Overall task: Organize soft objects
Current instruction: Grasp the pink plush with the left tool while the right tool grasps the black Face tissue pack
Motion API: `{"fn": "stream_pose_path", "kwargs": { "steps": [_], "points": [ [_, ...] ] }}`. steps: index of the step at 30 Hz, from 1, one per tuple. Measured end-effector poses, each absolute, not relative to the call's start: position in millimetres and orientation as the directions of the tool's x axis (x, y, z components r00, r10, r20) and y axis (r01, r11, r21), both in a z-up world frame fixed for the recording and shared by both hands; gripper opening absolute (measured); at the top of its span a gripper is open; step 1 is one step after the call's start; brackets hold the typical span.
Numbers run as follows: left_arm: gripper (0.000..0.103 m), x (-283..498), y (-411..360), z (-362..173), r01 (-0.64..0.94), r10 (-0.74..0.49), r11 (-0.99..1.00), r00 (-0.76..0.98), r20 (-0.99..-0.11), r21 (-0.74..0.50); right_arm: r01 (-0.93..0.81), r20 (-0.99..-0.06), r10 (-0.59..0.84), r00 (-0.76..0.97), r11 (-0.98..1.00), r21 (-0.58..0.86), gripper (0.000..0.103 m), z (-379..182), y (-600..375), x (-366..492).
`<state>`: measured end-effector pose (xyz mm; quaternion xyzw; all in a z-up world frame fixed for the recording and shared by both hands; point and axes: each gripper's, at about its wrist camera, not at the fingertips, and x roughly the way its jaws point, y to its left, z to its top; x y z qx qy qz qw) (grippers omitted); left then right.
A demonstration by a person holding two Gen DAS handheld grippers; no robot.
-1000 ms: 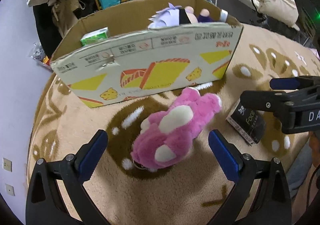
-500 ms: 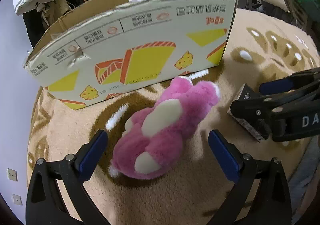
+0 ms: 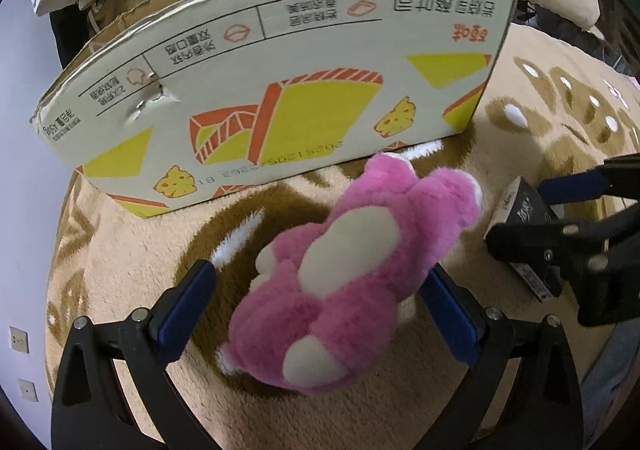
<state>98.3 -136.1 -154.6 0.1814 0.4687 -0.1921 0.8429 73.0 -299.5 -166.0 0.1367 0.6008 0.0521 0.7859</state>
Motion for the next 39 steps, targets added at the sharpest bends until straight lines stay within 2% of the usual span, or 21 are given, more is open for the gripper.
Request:
{"fn": "stream_pose_path", "kwargs": {
  "steps": [6,8,9,14,16,18,21,27,30,39],
  "points": [
    [0.099,101,-136,-153,0.486,-0.153,0.864,0.501,-0.852,0.131,0.075,-0.932,0.240,0.270,0.960,0.269,0.083,-168,-295,75],
    [0.095,104,-134,-154,0.491,-0.157,0.861,0.502,-0.850,0.131,0.071,-0.935,0.232,0.267,0.963,0.259,0.076,-168,-294,75],
    [0.090,103,-135,-154,0.499,-0.160,0.857,0.503,-0.850,0.134,0.069,-0.934,0.237,0.267,0.962,0.264,0.072,-168,-294,75],
    [0.079,98,-146,-151,0.515,-0.157,0.840,0.536,-0.829,0.174,0.057,-0.937,0.226,0.265,0.967,0.249,0.071,-168,-292,75],
    [0.069,97,-152,-156,0.530,-0.166,0.832,0.520,-0.838,0.164,0.057,-0.935,0.231,0.268,0.965,0.255,0.065,-168,-292,75],
    [0.068,97,-151,-156,0.526,-0.170,0.835,0.523,-0.835,0.159,0.061,-0.932,0.241,0.272,0.962,0.266,0.055,-168,-292,74],
    [0.065,100,-147,-153,0.517,-0.180,0.846,0.508,-0.843,0.131,0.069,-0.928,0.247,0.277,0.959,0.276,0.053,-170,-296,75],
    [0.063,106,-132,-144,0.466,-0.198,0.882,0.497,-0.845,0.068,0.050,-0.919,0.246,0.307,0.961,0.274,0.052,-165,-293,74],
    [0.063,104,-126,-135,0.444,-0.195,0.893,0.529,-0.826,0.073,0.049,-0.907,0.232,0.351,0.963,0.265,0.052,-157,-292,72],
    [0.063,80,-106,-101,0.398,-0.217,0.916,0.600,-0.770,0.053,0.016,-0.800,0.241,0.549,0.955,0.298,0.052,-113,-294,55]
  ]
}}
